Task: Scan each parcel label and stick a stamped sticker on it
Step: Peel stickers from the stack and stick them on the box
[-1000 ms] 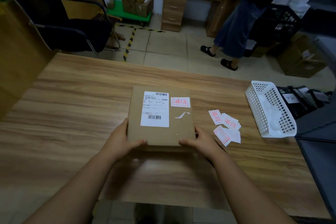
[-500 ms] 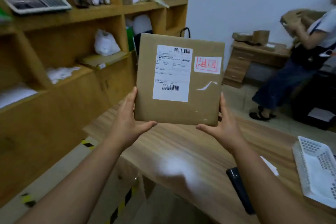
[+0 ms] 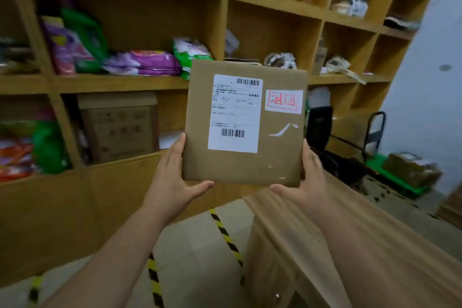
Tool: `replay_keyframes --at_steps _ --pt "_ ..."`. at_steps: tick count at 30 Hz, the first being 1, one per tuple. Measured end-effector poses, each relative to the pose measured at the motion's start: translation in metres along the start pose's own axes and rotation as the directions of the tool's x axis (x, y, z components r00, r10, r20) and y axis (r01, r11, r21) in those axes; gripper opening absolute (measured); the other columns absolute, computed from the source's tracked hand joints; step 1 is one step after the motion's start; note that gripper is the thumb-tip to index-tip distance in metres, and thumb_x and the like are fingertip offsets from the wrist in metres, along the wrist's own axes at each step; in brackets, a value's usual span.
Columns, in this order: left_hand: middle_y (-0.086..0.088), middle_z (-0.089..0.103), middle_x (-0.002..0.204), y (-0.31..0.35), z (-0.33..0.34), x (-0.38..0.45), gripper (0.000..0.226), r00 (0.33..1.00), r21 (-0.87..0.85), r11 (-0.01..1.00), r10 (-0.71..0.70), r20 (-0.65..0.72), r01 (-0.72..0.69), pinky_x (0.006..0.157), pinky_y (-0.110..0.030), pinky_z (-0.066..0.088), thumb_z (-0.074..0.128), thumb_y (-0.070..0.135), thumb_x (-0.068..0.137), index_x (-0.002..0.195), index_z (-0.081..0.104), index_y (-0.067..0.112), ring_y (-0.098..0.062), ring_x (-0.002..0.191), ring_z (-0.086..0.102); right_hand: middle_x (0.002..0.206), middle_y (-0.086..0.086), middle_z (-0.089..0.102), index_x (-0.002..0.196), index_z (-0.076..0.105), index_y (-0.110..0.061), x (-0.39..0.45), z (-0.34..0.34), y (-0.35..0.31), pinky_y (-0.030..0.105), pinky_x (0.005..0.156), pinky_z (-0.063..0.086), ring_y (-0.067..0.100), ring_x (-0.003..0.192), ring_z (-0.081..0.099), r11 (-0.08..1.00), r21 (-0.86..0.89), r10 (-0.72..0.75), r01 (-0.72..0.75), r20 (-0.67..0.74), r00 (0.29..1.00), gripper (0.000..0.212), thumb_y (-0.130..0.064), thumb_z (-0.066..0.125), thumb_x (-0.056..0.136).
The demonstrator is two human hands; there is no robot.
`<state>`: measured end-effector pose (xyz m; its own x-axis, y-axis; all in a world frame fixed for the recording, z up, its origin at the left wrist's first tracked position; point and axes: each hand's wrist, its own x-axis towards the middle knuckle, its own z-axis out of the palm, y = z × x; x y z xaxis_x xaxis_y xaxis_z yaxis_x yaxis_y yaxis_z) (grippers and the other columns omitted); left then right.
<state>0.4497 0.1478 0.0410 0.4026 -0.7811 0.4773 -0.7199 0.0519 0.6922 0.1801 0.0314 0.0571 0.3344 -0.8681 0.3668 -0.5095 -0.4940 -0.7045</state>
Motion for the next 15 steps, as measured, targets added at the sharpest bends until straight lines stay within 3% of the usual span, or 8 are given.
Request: replay_keyframes --at_steps 4,7,11,15 --pt "0.007 0.023 0.159 -0.077 -0.106 -0.024 0.122 0.973 0.081 0.983 -0.146 -0.180 0.163 0.119 -0.041 0.028 0.085 0.045 0.067 0.155 0.001 0.038 -0.012 0.144 0.023 0.150 -0.030 0.011 0.154 -0.008 -0.042 0.029 0.116 -0.082 0.032 0.113 0.032 -0.001 0.129 0.026 0.988 0.077 -0.144 0.131 0.186 0.972 0.128 -0.040 0.087 0.068" --pt "0.008 0.022 0.158 -0.132 -0.179 -0.063 0.120 0.910 0.118 0.937 -0.281 -0.306 0.329 0.118 -0.039 0.029 0.084 0.046 0.068 0.155 0.001 0.038 -0.010 0.143 0.024 0.145 -0.032 0.015 0.152 -0.007 -0.048 0.034 0.211 -0.141 0.027 0.111 0.031 -0.003 0.128 0.027 0.962 0.199 -0.249 0.188 0.353 0.902 0.126 -0.036 0.088 0.069" --pt "0.010 0.022 0.157 -0.200 -0.260 -0.130 0.120 0.771 0.150 0.833 -0.404 -0.493 0.533 0.116 -0.039 0.031 0.083 0.047 0.069 0.154 0.000 0.038 -0.010 0.142 0.023 0.138 -0.032 0.018 0.153 -0.004 -0.046 0.025 0.344 -0.215 0.021 0.108 0.030 -0.007 0.126 0.025 0.911 0.333 -0.402 0.244 0.579 0.710 0.125 -0.036 0.088 0.069" --pt "0.007 0.028 0.153 -0.257 -0.311 -0.190 0.120 0.586 0.095 0.696 -0.514 -0.627 0.712 0.113 -0.044 0.037 0.083 0.051 0.067 0.154 0.002 0.039 -0.016 0.137 0.033 0.147 -0.026 0.021 0.152 -0.004 -0.050 0.003 0.462 -0.274 0.033 0.115 0.030 -0.002 0.132 0.024 0.871 0.421 -0.491 0.254 0.711 0.504 0.126 -0.040 0.089 0.067"
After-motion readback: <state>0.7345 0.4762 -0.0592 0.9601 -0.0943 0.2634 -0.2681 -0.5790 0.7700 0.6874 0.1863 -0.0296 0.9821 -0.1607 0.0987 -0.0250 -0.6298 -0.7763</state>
